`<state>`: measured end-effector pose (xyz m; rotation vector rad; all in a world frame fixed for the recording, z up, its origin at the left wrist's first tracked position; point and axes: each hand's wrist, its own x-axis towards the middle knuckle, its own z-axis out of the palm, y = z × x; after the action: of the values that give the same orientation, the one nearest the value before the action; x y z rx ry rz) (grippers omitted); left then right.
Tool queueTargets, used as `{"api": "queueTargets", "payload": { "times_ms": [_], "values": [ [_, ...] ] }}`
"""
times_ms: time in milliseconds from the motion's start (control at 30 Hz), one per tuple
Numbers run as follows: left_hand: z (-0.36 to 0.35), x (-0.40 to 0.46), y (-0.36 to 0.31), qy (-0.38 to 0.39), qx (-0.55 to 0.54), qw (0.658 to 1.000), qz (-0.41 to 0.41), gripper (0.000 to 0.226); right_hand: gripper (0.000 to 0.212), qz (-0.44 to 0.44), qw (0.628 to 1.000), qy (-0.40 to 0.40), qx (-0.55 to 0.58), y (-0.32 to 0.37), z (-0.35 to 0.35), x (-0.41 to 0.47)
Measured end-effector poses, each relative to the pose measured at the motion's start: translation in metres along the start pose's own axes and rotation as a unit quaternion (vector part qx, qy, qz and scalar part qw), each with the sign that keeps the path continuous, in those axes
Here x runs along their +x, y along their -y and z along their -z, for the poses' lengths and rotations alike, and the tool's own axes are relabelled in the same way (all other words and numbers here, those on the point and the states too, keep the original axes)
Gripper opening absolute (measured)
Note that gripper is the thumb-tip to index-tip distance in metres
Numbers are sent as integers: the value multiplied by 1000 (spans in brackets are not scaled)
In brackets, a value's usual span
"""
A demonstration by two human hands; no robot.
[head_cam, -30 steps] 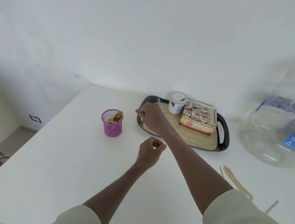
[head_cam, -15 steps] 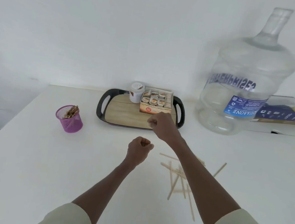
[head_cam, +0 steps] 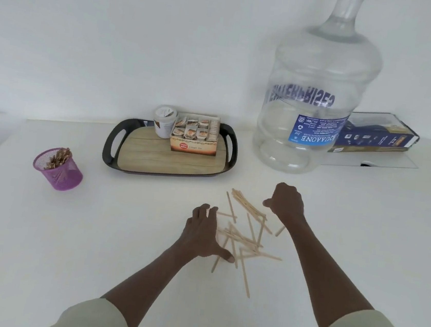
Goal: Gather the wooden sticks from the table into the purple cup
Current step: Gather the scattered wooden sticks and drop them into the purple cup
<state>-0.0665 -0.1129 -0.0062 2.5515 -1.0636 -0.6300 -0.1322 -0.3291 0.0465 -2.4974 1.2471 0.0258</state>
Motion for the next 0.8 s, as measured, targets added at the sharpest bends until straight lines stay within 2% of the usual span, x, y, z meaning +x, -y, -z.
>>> {"api": "queueTargets", "payload": {
  "times_ms": [67,133,200,267,367,433,533,600,733,800],
  "values": [
    [-6,2,4,24,47,998,-27,152,41,-52,998,14,-18,-15,0,0],
    [-10,4,7,37,63,997,-31,147,47,-90,995,34,-28,-29,-2,0],
    [-13,8,11,17,58,998,-25,127,53,-110,992,61,-27,-42,-7,1],
    [-13,13,17,-27,42,998,-26,102,48,-111,991,73,-3,-51,-13,0],
    [-13,20,23,-71,9,997,-30,74,38,-76,994,67,46,-54,-21,2],
    [-14,23,25,-92,-22,995,-25,54,22,-48,996,51,55,-51,-25,6],
    [-13,24,24,-109,-85,990,8,20,19,-8,999,45,26,-46,-35,19],
    [-13,24,24,-112,-66,991,2,5,21,12,996,67,58,-38,-39,23],
    [-14,22,23,-122,-40,992,-8,15,24,59,991,86,82,-14,-47,28],
    [-16,23,24,-140,-4,990,-27,14,33,99,988,98,62,-3,-54,29]
  ]
}}
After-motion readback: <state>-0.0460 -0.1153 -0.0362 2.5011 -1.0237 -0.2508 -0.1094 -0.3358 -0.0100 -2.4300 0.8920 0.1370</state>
